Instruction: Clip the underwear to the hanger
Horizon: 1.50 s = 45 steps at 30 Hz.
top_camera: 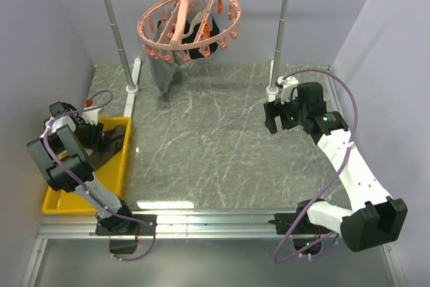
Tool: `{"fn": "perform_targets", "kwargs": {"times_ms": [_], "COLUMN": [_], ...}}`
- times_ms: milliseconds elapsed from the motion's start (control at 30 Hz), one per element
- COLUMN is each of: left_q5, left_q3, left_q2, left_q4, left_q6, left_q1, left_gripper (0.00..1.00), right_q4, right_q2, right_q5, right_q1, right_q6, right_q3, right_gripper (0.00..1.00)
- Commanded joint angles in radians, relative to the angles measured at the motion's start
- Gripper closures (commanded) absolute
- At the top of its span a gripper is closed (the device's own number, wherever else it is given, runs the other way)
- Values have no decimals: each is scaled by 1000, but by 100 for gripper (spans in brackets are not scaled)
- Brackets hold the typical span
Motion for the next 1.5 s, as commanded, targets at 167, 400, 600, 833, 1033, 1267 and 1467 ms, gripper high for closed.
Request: {"fn": "perform_targets", "kwargs": {"times_ms": [167,400,600,833,1033,1267,1467], "left_q5": [127,216,246,213,156,-2,-62], "left_q3": [73,242,343,305,198,283,299], "left_q2": [-191,-315,-415,-495,-432,-187,-33], "left_q4": [-169,-338,-424,-293,-141,-34,37], "left_q6": [41,42,-30,-264,-370,-534,-709], "left_q1": [3,-73,-299,-652,-945,-1200,-1258], "left_gripper": [100,100,100,100,100,100,82], "right_q4": [7,-2,-56,-96,-111,-148,-108], "right_q2": [-15,-12,15,26,9,6,8], "right_q5": [-31,-43,-88,-152,-214,-217,-200], "right_q1": [-4,-4,-4,-4,-4,-4,-4], "right_q6": [-8,-23,-45,-48,-71,-82,-24], "right_q3": [53,74,125,133,88,65,4], "right_gripper": [0,0,0,0,1,6,12]}}
